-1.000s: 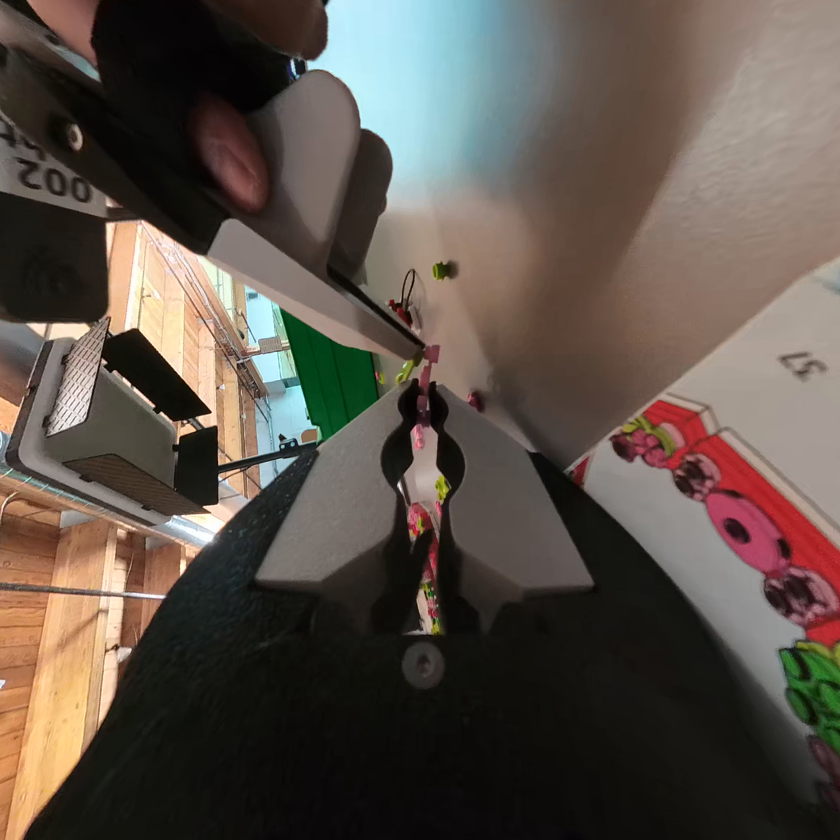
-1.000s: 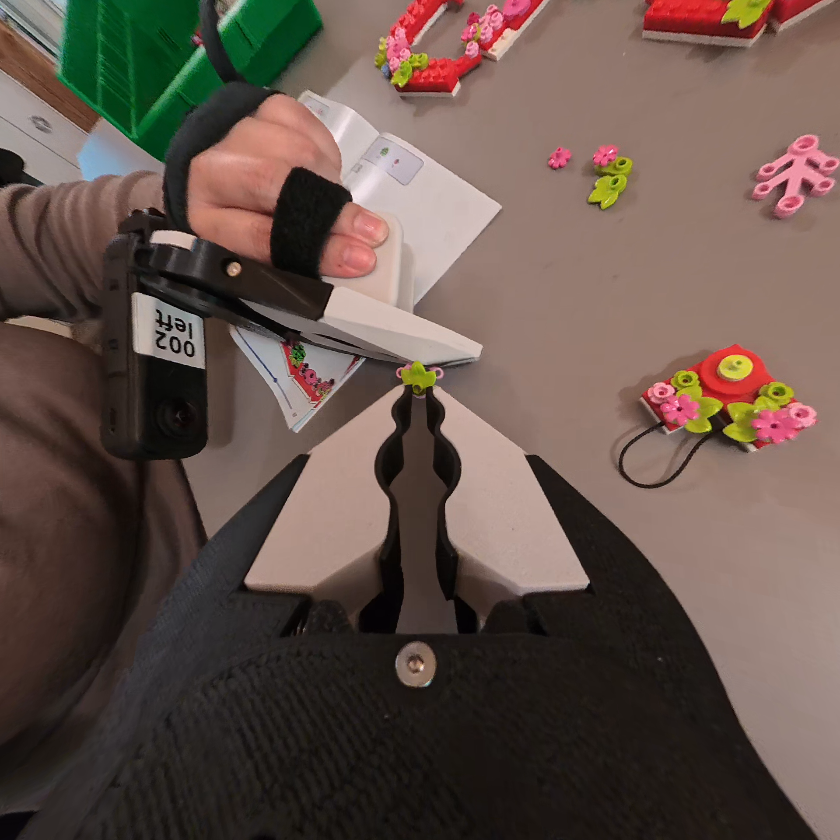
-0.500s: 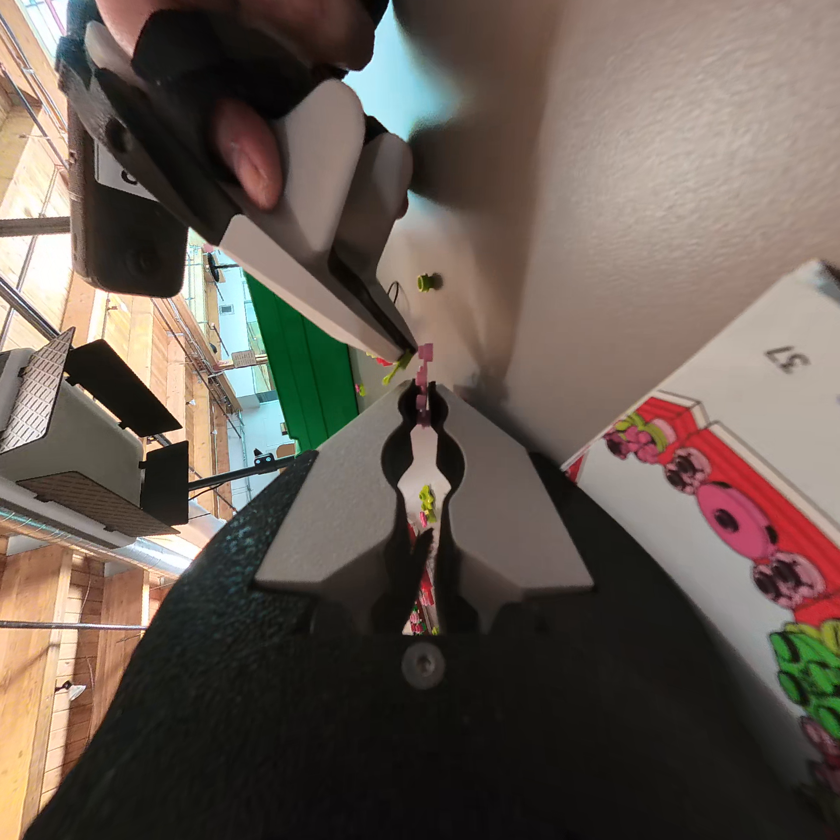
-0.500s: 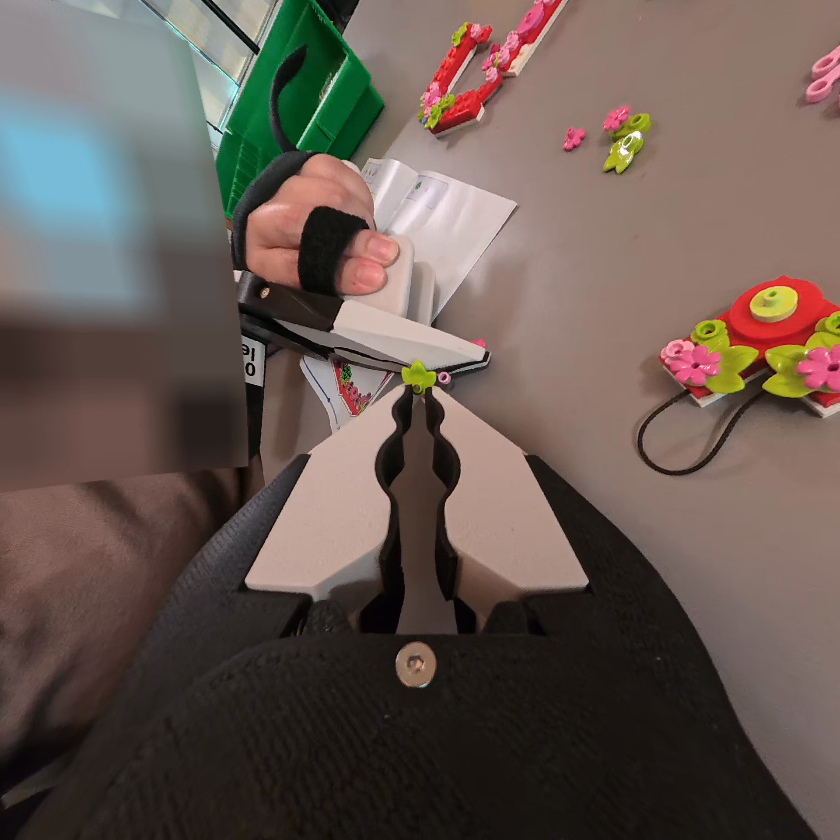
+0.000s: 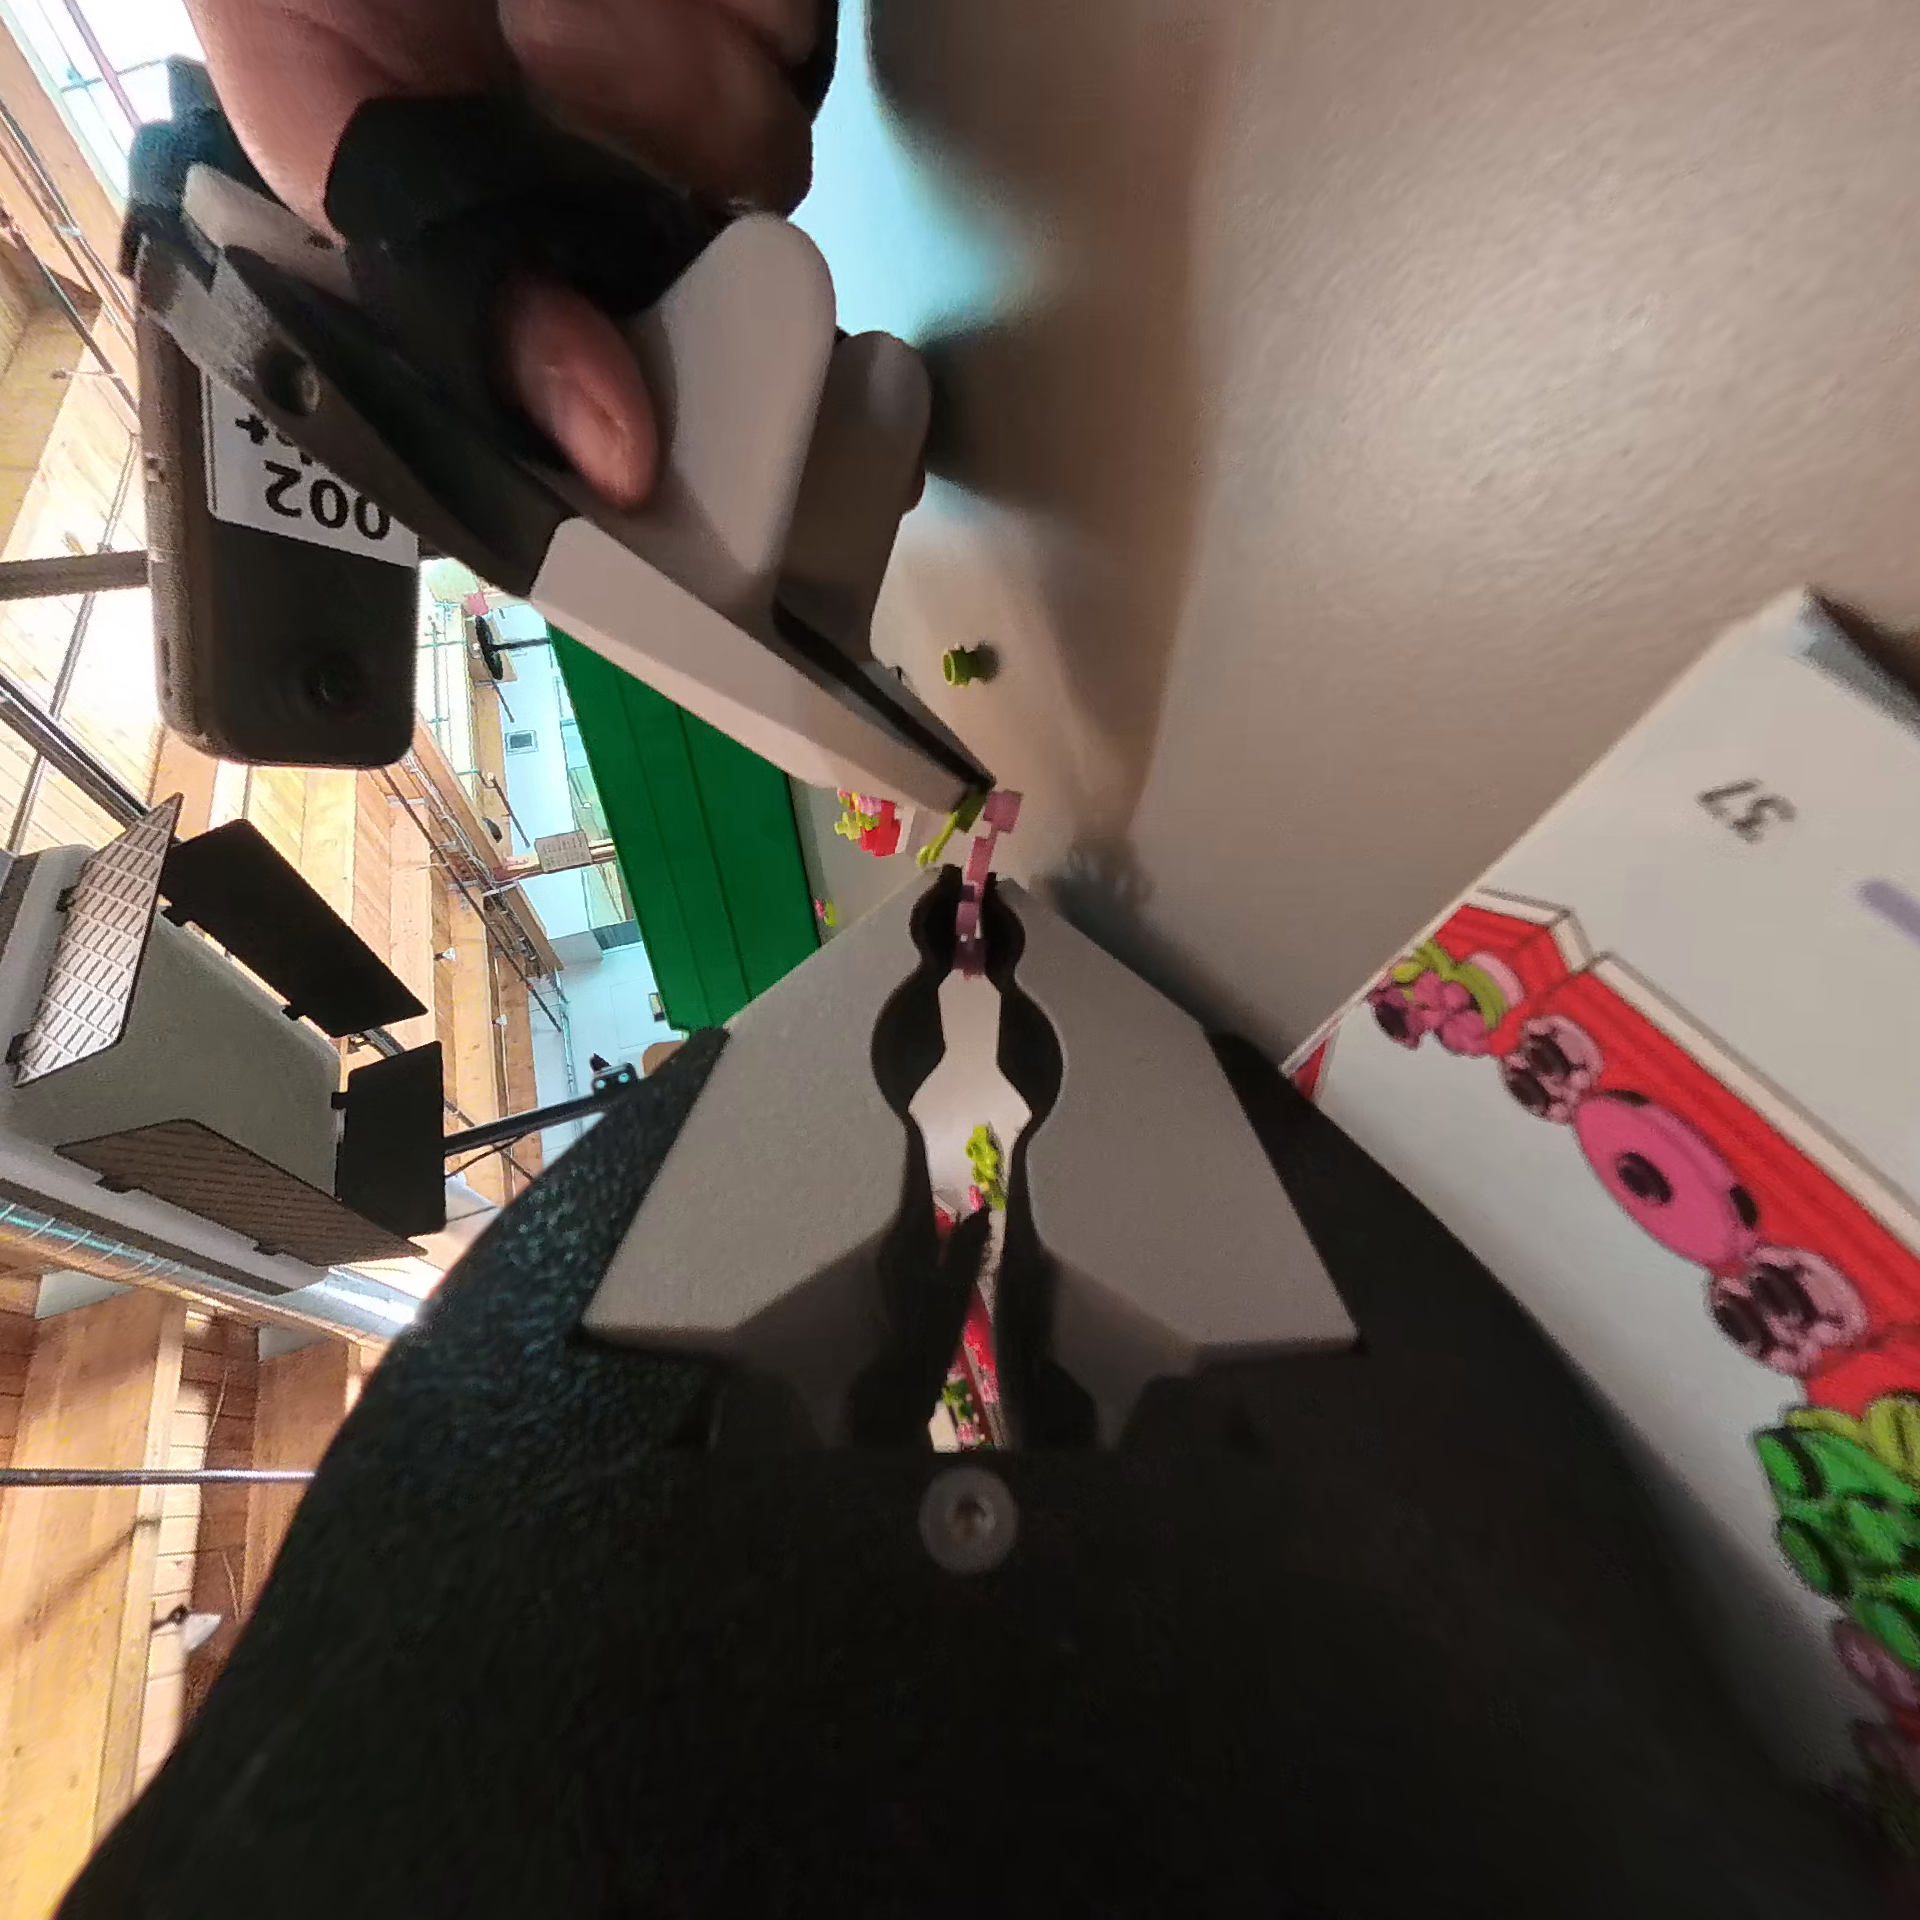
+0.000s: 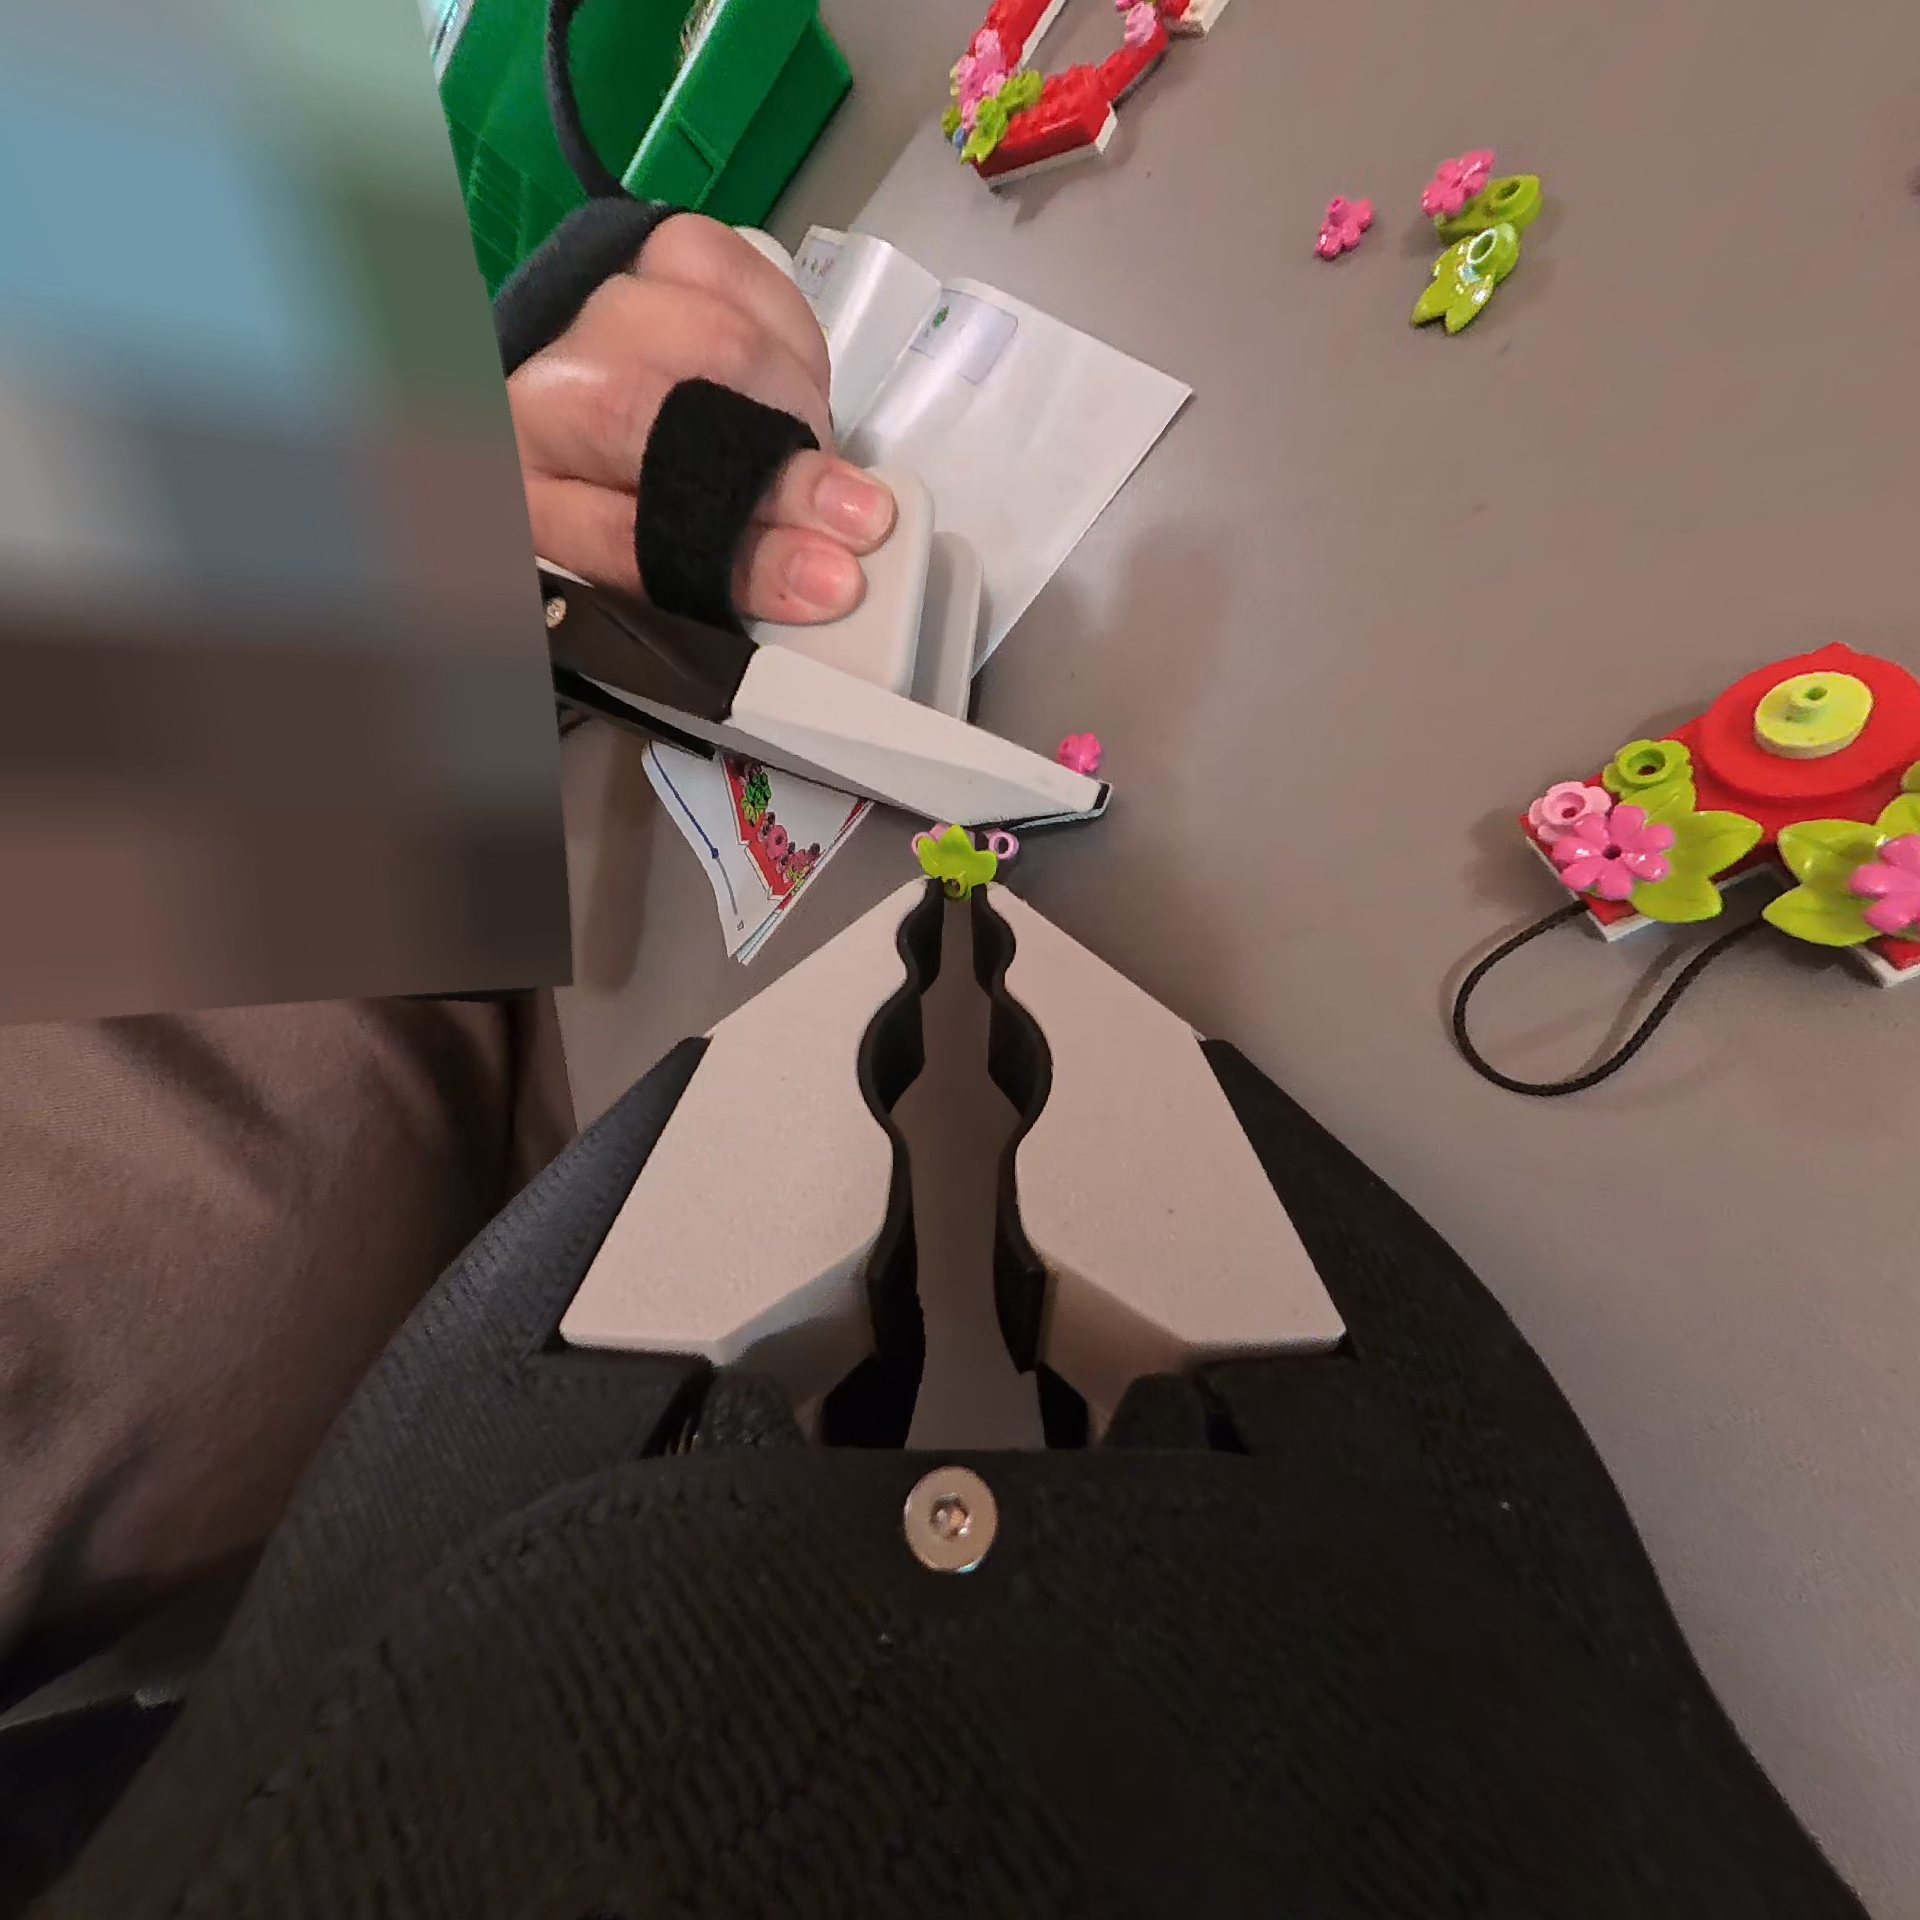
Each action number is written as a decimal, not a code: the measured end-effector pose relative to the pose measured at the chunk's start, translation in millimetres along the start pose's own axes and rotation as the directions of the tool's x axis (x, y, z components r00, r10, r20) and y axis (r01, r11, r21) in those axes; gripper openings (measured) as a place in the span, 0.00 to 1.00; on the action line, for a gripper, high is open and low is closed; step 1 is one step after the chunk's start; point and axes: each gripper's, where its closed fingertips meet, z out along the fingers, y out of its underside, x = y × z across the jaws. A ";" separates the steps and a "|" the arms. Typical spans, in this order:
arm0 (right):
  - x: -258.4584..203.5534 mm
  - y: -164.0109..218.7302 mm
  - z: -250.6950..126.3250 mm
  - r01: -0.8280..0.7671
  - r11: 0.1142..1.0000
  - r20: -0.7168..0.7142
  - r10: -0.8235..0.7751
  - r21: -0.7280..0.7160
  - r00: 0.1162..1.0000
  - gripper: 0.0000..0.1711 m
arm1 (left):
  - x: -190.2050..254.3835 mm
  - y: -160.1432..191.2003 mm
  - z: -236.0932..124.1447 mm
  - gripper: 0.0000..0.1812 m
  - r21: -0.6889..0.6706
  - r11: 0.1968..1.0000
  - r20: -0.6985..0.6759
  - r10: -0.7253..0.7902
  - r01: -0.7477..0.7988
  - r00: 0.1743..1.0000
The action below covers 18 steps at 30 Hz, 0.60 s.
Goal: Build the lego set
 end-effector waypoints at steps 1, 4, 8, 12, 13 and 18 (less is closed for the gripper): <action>-0.2 0.5 -0.2 0.000 1.000 0.004 0.000 -0.002 1.000 0.02 | 0.1 -0.7 0.1 0.01 0.004 1.000 -0.003 0.006 -0.006 1.000; -0.5 2.0 -1.0 0.005 1.000 0.008 -0.005 -0.006 1.000 0.02 | 0.0 -2.9 0.0 0.01 0.012 0.999 -0.005 0.037 -0.037 0.999; -0.1 4.1 -1.4 0.011 1.000 0.003 -0.010 -0.016 1.000 0.02 | 0.6 -4.7 0.0 0.01 0.014 0.997 -0.015 0.073 -0.072 0.997; 2.4 8.6 -0.7 0.022 0.998 -0.021 -0.023 -0.054 1.000 0.02 | 1.1 -6.4 0.0 0.01 0.011 0.992 -0.024 0.122 -0.122 0.992; 3.6 10.5 -0.8 0.030 0.997 -0.033 -0.032 -0.071 0.999 0.02 | 1.3 -6.7 0.1 0.01 0.012 0.992 -0.026 0.129 -0.129 0.991; 2.8 9.8 -0.8 0.029 0.998 -0.026 -0.031 -0.059 0.999 0.02 | 2.3 -7.1 0.0 0.01 0.018 0.991 -0.036 0.132 -0.131 0.991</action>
